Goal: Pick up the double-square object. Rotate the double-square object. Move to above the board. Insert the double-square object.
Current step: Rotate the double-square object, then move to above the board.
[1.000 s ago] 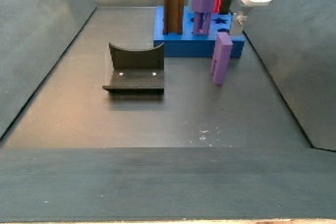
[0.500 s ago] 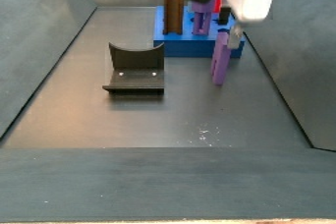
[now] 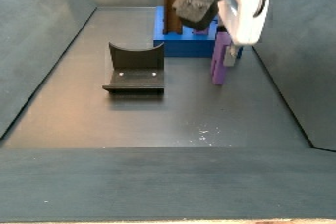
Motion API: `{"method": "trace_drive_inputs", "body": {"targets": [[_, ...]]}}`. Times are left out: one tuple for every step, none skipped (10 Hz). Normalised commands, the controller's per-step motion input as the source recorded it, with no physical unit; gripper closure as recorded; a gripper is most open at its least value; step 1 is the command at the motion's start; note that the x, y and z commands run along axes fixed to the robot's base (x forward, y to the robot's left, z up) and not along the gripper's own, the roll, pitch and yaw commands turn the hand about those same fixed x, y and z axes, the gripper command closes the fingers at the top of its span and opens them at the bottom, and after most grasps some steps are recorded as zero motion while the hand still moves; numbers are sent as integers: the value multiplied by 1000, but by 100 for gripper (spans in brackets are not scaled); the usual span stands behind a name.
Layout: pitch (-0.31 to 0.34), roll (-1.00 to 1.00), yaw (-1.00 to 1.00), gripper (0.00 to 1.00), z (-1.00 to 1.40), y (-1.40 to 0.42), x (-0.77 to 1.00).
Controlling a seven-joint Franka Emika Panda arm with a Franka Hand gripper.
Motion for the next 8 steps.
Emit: {"method": "trace_drive_inputs", "body": {"targets": [[0,0,0,100,0,0,0],[140,168,205,100,1000,0,-52],[145,168,203,100,1000,0,-55],[128,175,145,100,1000,-2,-52],[111,183,103,100,1000,-1,-49],[99,190,73,100,1000,-1,-48],[89,190,52,100,1000,0,-48],[75,169,36,100,1000,1,-48]]}}
